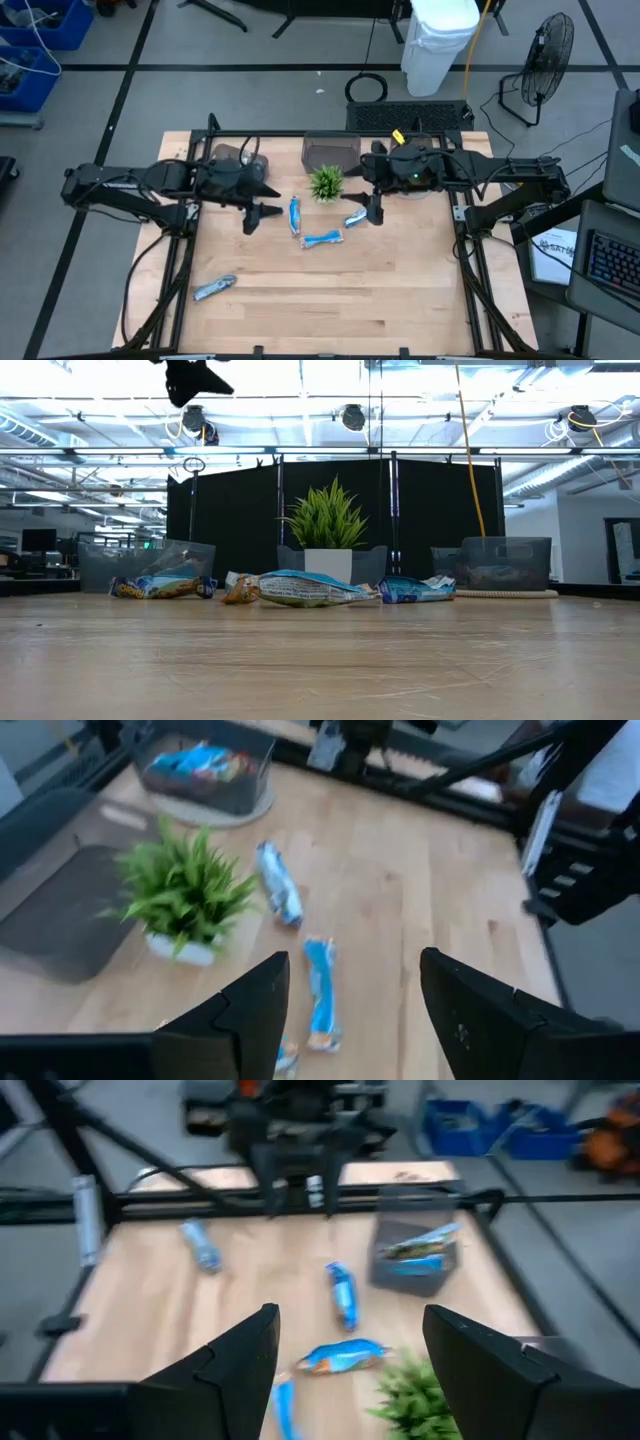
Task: Pick and place Granola Bars by type
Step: Put the yellow granola bar into the left black bin
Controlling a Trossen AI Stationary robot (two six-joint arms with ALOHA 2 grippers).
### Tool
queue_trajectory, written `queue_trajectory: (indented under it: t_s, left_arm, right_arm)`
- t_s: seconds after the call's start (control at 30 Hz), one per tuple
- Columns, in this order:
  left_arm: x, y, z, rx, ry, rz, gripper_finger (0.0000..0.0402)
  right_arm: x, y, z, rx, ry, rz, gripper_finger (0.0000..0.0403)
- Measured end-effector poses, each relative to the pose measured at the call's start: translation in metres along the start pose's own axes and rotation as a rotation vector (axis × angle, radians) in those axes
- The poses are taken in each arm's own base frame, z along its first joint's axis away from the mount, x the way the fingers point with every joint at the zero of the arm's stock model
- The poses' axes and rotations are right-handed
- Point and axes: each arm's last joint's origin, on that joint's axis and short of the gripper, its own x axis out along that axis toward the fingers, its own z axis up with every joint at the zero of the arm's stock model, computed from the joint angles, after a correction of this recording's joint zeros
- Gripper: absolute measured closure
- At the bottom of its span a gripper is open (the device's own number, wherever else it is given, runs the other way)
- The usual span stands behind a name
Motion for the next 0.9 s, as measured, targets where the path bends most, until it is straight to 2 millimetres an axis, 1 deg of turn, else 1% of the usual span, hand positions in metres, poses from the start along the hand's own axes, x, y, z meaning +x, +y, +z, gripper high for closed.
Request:
queue_trajectory:
  t_s: [0.2, 0.37, 0.47, 0.73, 0.9]
  left_arm:
    - [0.000, -0.008, 0.004, -0.034, -0.061, -0.016, 0.0187]
    - [0.010, -0.017, 0.005, -0.025, -0.073, -0.053, 0.0197]
    - [0.022, -0.023, 0.003, -0.012, -0.058, -0.070, 0.0204]
    - [0.064, -0.040, -0.012, 0.023, 0.025, -0.082, 0.0224]
    - [0.090, -0.045, -0.025, 0.037, 0.097, -0.061, 0.0240]
  right_arm:
    - [0.000, 0.003, -0.006, 0.011, 0.065, 0.118, 0.0165]
    - [0.000, 0.005, -0.001, 0.109, 0.025, 0.168, 0.0165]
    - [0.000, 0.005, 0.001, 0.150, 0.004, 0.171, 0.0165]
    - [0.000, 0.005, 0.003, 0.115, -0.012, 0.168, 0.0165]
    - [0.000, 0.005, -0.004, 0.105, 0.053, 0.162, 0.0165]
